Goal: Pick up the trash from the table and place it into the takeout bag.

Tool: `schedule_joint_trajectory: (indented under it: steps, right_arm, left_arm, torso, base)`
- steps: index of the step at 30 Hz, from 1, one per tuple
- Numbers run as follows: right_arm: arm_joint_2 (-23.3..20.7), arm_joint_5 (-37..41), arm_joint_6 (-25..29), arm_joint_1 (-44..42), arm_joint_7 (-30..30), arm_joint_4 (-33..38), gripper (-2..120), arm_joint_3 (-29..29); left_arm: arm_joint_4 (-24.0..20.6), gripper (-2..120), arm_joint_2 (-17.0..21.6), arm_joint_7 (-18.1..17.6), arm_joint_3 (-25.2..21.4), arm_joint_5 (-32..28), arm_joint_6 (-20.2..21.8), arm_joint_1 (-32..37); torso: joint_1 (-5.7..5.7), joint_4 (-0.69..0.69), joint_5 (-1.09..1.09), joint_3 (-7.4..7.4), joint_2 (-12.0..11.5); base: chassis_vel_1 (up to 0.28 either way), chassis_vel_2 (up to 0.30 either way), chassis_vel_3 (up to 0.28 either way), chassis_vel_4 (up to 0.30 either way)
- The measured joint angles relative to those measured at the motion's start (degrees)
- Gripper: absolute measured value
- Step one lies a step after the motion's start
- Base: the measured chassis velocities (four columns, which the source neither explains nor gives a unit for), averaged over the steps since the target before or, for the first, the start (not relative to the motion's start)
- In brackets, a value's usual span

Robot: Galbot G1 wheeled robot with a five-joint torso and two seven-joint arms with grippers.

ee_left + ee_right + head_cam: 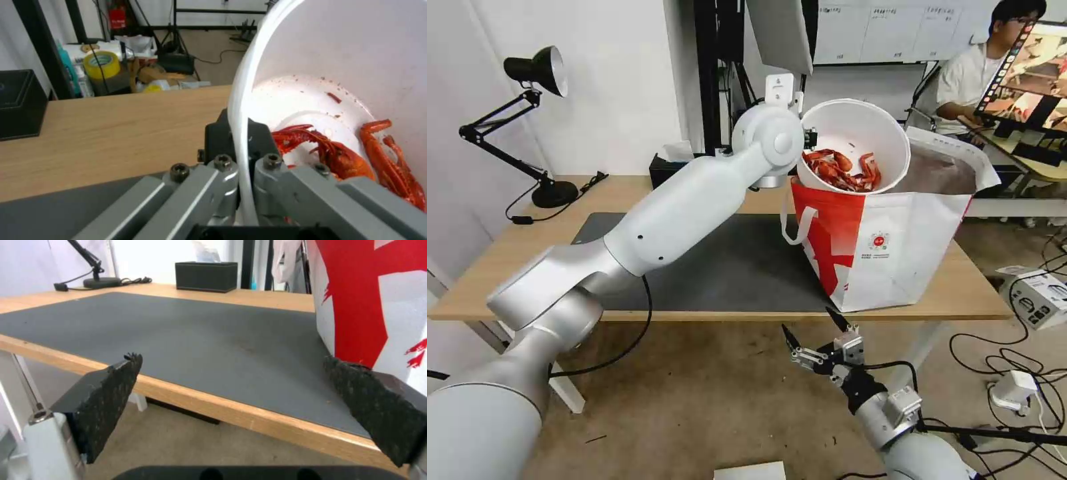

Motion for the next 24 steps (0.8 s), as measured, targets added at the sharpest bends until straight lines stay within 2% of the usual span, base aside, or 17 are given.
schedule_joint_trajectory:
  steps: [7, 24]
  right_arm:
    - [0.00, 0.00, 0.00, 0.00, 0.00, 0.00, 100, 0.00]
    - [0.00, 0.00, 0.00, 0.00, 0.00, 0.00, 100, 0.00]
  left_arm:
    - [-0.95, 0, -0.11, 0.62, 0.99, 1.25, 0.10, -0.02]
    - [-5.40, 0, 3.13, 6.41, 4.29, 1.56, 3.29, -0.23]
  torso:
    - [0.00, 0.00, 0.00, 0.00, 0.00]
    - [0.00, 0.00, 0.00, 0.00, 0.00]
  base:
    - [0.000, 0.000, 0.000, 0.000]
    - [0.000, 0.000, 0.000, 0.000]
